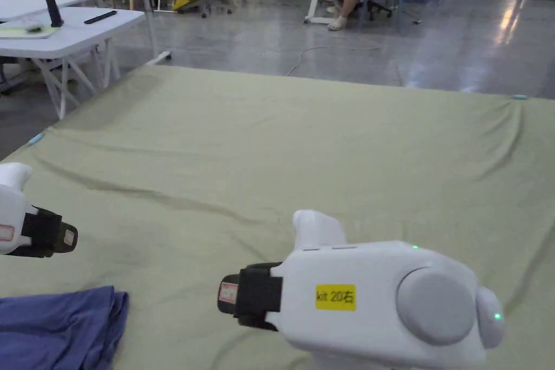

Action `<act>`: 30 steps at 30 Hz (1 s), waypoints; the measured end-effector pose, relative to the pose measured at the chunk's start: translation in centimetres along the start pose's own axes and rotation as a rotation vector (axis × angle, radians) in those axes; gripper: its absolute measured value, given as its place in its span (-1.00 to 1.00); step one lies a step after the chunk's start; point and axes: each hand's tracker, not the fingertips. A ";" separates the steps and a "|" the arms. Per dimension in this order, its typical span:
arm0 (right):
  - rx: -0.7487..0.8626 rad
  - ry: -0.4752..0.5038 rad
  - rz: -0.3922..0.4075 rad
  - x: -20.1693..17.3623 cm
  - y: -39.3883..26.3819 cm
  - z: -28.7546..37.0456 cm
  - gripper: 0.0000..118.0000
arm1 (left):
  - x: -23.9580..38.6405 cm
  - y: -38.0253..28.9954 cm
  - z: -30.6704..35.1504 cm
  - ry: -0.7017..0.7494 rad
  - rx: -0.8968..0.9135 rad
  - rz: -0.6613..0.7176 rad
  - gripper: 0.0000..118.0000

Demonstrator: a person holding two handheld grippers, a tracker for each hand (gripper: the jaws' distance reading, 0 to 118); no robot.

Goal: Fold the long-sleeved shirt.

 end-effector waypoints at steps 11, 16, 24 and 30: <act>0.679 -0.507 0.372 0.3 1.9 24.4 -1.00 | 25.3 2.0 11.4 0.068 0.710 -0.276 -1.00; 0.796 -0.573 0.388 0.7 0.8 27.3 -1.00 | 32.4 -0.8 11.7 -0.007 0.887 -0.284 -1.00; 0.810 -0.551 0.357 2.1 0.4 28.1 0.95 | 34.4 -2.7 11.4 0.027 0.862 -0.226 0.11; 0.758 -0.517 0.394 1.1 0.9 28.4 1.00 | 34.7 -3.5 12.6 0.001 0.872 -0.229 1.00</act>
